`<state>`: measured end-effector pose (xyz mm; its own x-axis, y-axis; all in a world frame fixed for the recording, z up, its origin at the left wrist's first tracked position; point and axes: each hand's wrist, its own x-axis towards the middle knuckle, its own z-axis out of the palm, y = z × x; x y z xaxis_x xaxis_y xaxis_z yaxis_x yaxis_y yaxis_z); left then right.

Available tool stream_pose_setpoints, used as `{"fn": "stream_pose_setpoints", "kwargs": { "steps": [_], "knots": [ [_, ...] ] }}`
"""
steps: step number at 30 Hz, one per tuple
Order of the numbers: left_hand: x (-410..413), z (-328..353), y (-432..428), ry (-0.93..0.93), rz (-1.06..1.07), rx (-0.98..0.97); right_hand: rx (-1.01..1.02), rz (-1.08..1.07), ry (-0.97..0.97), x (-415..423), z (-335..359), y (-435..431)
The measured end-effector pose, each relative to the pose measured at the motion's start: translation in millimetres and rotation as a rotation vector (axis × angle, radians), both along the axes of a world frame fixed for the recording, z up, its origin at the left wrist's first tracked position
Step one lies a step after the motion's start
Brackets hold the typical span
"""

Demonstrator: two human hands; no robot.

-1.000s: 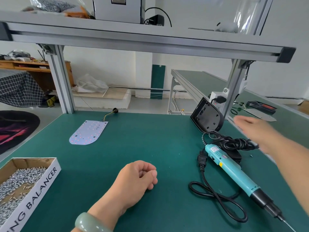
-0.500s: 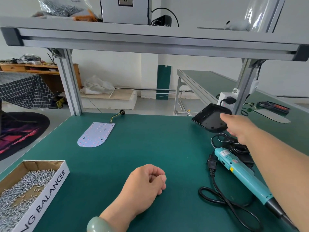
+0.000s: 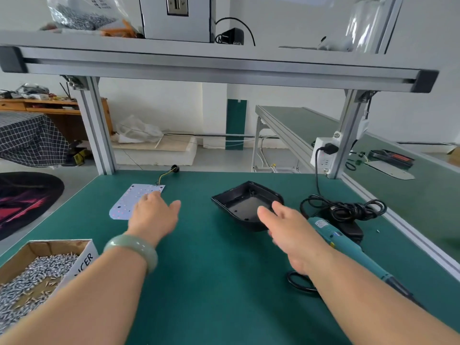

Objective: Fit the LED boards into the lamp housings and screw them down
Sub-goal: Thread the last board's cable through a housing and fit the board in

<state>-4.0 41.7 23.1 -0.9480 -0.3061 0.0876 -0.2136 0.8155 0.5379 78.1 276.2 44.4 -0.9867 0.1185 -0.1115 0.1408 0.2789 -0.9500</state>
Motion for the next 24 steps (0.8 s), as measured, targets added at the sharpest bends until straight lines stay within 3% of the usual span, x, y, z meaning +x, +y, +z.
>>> {"fn": "stream_pose_setpoints", "kwargs": {
  "steps": [4, 9, 12, 17, 21, 24],
  "knots": [
    [-1, -23, -27, -0.278, -0.048, -0.290, 0.177, 0.192, -0.136, 24, -2, -7],
    [40, -21, -6, -0.243, -0.194, -0.527, 0.448, 0.305, -0.113, 34, -2, -3],
    [74, -10, 12, -0.241, -0.277, -0.671, 0.610, 0.250, 0.028, 39, 2, -5],
    [60, 12, 3, -0.145, -0.032, -0.315, 0.597, 0.206, 0.182, 50, 0, -12],
    [43, 5, -6, -0.353, 0.118, -0.255, 0.507, 0.241, 0.213, 55, -3, -18],
    [40, 6, -14, -0.379, 0.131, -0.117, 0.460, 0.273, 0.227, 58, -5, -25]
  ]
}}
